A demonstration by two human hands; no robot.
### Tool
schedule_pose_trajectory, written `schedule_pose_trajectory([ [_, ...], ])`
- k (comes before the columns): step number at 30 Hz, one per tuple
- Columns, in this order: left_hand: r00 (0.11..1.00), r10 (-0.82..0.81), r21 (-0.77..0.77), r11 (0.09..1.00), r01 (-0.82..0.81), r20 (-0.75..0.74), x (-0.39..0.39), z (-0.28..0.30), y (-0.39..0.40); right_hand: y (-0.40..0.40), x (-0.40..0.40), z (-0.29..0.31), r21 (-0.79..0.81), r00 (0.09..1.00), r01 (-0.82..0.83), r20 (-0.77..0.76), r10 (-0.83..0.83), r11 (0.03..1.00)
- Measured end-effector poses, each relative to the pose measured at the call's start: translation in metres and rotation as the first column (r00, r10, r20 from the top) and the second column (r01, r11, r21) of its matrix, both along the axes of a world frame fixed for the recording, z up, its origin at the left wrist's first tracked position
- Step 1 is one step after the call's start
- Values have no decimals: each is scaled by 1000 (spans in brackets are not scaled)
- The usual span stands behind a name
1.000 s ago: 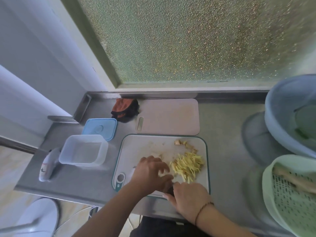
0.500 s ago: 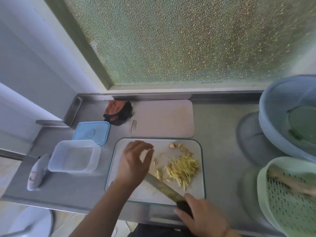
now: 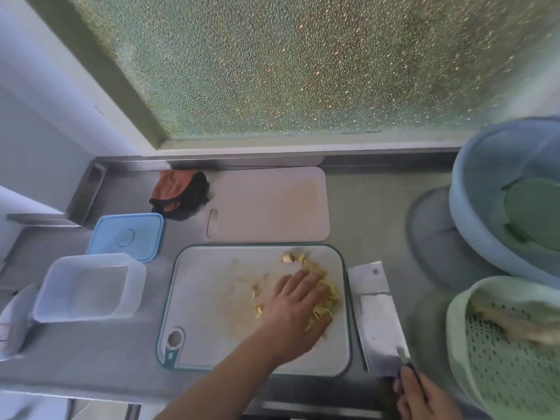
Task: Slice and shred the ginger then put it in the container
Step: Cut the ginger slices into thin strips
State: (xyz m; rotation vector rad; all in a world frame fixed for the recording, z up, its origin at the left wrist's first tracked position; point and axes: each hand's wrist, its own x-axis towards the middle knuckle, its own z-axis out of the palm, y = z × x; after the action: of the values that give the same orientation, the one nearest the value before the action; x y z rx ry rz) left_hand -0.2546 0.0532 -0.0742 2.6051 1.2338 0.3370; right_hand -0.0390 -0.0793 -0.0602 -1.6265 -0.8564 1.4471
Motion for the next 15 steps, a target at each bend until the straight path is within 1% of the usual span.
schedule_pose_trajectory([
  [1, 999, -22, 10, 1000, 22, -40, 3, -1, 1, 9, 5, 5, 186, 996, 39, 71, -53, 982],
  [2, 996, -37, 24, 999, 39, -83, 5, -2, 3, 3, 3, 9, 270, 976, 125, 139, -167, 955],
  [3, 992, -45, 33, 998, 49, -114, 7, -2, 4, 8, -1, 15, 350, 950, 284, 26, -312, 893],
  [4, 990, -50, 25, 998, 53, -131, 8, -3, 5, 3, 1, 10, 395, 954, 285, -26, -299, 873],
  [5, 989, -55, 2, 998, 56, -135, 9, -4, 5, -4, 3, 13, 199, 970, 209, 86, -229, 957],
  [6, 990, -61, -26, 998, 58, -130, 11, -5, 5, -8, 4, 5, 129, 977, 40, 202, -66, 991],
  [7, 990, -68, -47, 997, 62, -121, 11, -6, 5, -12, 0, -5, -37, 993, 22, 120, -18, 999],
  [8, 991, -74, -57, 996, 68, -111, 12, -7, 5, -17, 5, -6, -207, 998, 48, 40, -40, 977],
  [9, 992, -78, -59, 996, 73, -98, 11, -9, 4, -20, 5, -3, -273, 997, 75, 5, -76, 959],
  [11, 996, -82, -38, 996, 81, -46, 9, -11, 4, -16, 2, -3, -239, 983, 139, 154, -104, 961],
  [13, 996, -89, -5, 996, 89, 20, 5, -12, 3, -20, -2, 1, -192, 971, 161, 206, -121, 968],
  [15, 990, -105, 14, 994, 104, 89, 0, -14, 2, -21, -1, -4, -218, 964, 129, 255, -71, 967],
])
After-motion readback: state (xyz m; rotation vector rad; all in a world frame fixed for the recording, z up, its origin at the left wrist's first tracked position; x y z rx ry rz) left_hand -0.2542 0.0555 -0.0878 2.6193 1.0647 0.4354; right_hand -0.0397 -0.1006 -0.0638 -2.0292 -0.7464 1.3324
